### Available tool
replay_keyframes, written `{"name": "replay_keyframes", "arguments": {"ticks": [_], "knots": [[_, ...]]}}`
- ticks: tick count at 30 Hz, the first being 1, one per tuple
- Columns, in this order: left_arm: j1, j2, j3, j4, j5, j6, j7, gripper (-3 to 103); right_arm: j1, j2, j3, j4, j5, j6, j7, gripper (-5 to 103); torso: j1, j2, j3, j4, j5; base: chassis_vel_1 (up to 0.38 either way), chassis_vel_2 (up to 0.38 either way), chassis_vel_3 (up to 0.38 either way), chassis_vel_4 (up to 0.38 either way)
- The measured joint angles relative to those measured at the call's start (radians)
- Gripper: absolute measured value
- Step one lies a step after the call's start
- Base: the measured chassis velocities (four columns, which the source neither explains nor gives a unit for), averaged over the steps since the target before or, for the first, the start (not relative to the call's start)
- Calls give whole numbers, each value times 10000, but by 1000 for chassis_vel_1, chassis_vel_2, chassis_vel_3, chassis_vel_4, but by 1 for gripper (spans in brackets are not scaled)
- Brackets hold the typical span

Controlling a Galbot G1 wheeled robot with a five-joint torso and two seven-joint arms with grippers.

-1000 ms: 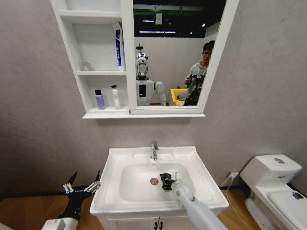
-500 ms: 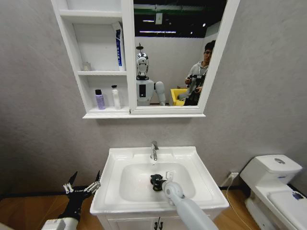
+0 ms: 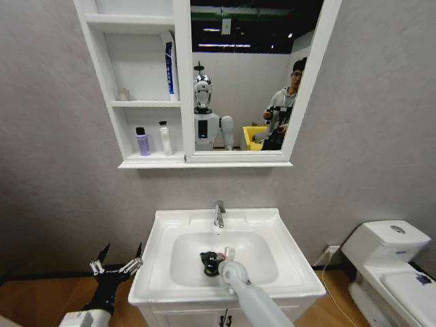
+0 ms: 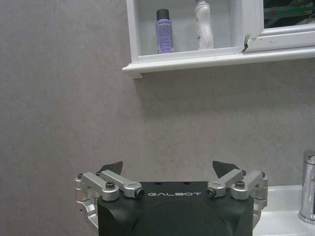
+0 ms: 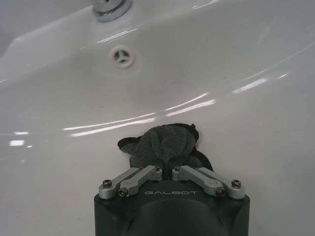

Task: Move facial cleanser and shampoo from washbasin to cabinet, then wipe washbasin with towel.

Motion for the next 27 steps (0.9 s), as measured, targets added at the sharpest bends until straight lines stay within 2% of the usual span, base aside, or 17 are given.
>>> {"name": "replay_keyframes", "arguments": {"ticks": [2,7,10,12,13,16,19,21,25,27], "knots": [[0,0,0,0,0,0,0,100,-62,-628,331,143,-152,31,-81,4,0,0,0,-1,-1,0,0,0,0],[0,0,1,1,0,0,0,100,174,-779,333,-67,-219,38,-236,4,1,0,0,0,-2,0,0,0,0],[0,0,1,0,0,0,0,100,440,-386,122,-483,-340,85,-352,4,1,0,0,6,-1,0,0,0,0],[0,0,1,0,0,0,0,100,642,121,-157,-873,-470,137,-432,4,1,-1,0,7,-1,0,0,0,0],[0,0,1,0,0,0,0,100,642,121,-157,-873,-470,137,-432,4,1,-1,0,7,-1,0,0,0,0],[0,0,1,0,0,0,0,100,793,855,-692,-1299,-667,188,-441,4,1,0,0,2,-4,0,0,0,0],[0,0,0,0,0,0,0,100,805,1104,-868,-1412,-734,220,-462,4,1,0,-1,0,-5,0,0,0,0],[0,0,1,0,0,0,0,100,810,1583,-1024,-1638,-928,289,-511,4,0,0,-2,1,-4,0,0,0,0],[0,0,1,0,0,0,0,100,766,1723,-1004,-1707,-1042,348,-520,4,0,1,-2,4,-3,0,0,0,0],[0,0,1,0,0,0,0,100,617,1406,-921,-1429,-1005,352,-495,4,0,0,0,17,6,0,0,0,0]]}}
